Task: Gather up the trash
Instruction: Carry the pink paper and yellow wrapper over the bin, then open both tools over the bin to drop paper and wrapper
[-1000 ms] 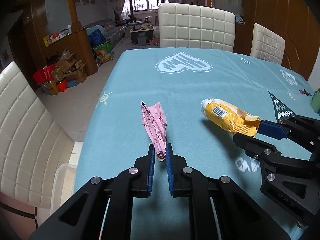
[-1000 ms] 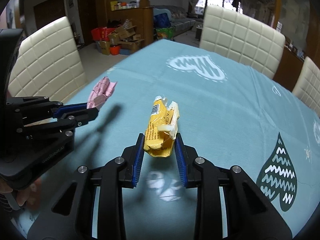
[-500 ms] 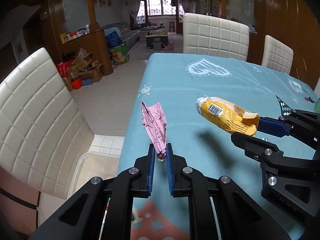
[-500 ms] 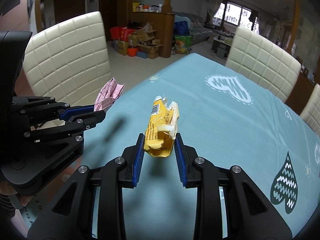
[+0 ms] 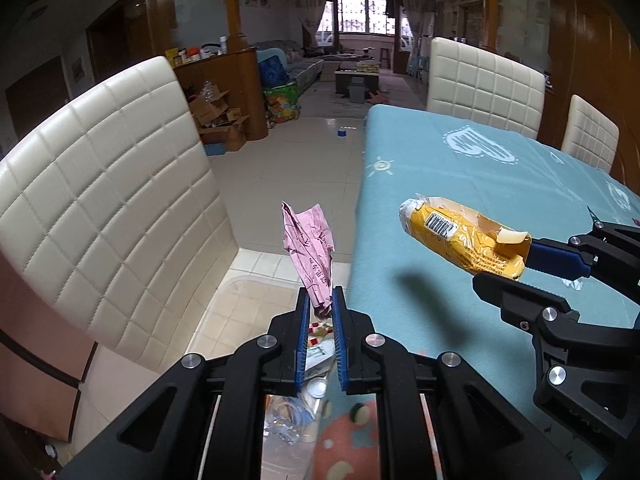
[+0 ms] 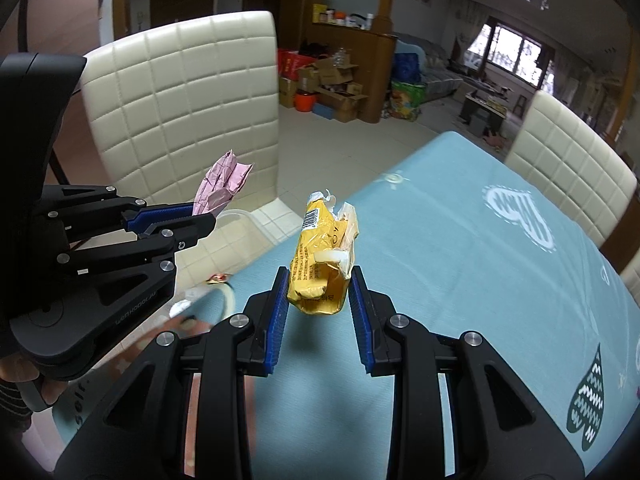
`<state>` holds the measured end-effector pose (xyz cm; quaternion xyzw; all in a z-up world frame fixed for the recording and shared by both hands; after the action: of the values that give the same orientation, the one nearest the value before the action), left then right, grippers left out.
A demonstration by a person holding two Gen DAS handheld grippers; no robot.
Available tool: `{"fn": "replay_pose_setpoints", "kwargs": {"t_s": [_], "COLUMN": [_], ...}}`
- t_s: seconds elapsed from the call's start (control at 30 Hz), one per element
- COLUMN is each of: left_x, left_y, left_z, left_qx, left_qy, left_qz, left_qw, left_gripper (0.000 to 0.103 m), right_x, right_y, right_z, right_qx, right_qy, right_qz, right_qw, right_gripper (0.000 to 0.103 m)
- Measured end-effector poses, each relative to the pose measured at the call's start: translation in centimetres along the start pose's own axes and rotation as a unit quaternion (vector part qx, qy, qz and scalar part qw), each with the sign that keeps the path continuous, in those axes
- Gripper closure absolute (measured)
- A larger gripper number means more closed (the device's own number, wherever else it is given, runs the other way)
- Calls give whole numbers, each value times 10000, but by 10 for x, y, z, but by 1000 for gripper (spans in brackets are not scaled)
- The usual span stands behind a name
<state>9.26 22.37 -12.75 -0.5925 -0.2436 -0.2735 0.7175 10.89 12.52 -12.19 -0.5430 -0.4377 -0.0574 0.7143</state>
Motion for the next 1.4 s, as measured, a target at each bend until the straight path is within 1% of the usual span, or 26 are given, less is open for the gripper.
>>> {"fn": "replay_pose_setpoints", "kwargs": {"t_s": [0.13,0.27,0.6,0.77,0.8,0.83,0.87,0.9,0.93,0.97,1.13,1.33,1.4], "left_x": [-7,-10,-19,-24,-24,-25,-26,-27,-28,-28,-29,-33,-34], "left_y": [1,1,2,3,3,3,2,-1,-6,-9,-15,-18,-19], "left_z": [15,22,32,37,38,40,41,43,45,46,51,59,60], "left_qx": [58,81,176,158,164,207,272,358,455,523,692,746,758], "left_qy": [-146,-199,-263,-400,-421,-462,-500,-543,-574,-572,-540,-603,-612], "left_qz": [31,60,86,155,173,205,194,79,-63,-134,-136,-137,-136], "left_qw": [9999,9997,9995,9990,9988,9985,9982,9979,9973,9969,9960,9953,9952], "left_gripper": [91,91,91,90,84,64,47,26,23,22,22,22,22], "right_x": [1,1,4,3,2,2,2,3,3,3,4,3,4], "right_y": [3,5,12,15,16,17,18,18,19,19,22,25,25], "right_z": [13,23,29,35,35,36,37,38,39,39,43,52,55], "right_qx": [57,96,119,142,146,146,153,162,167,163,190,206,214], "right_qy": [-125,-210,-250,-289,-301,-313,-319,-321,-324,-329,-348,-450,-477], "right_qz": [18,32,50,63,73,80,86,91,90,84,92,109,88], "right_qw": [9999,9997,9996,9995,9994,9994,9993,9993,9993,9993,9992,9987,9986], "right_gripper": [72,72,72,72,72,72,72,72,72,72,72,71,69]}}
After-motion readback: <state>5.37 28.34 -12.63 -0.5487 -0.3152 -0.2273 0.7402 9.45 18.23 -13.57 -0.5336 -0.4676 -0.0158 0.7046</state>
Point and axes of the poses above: each gripper's, at about its wrist camera, not at the fingertips, and y roughly the way its jaws point, z to its left, x to its top, the point moved 1 cm from there along y, roughly the way its jaws point, and after that the axes turned 11 degrees about y, right-handed, at the moved point
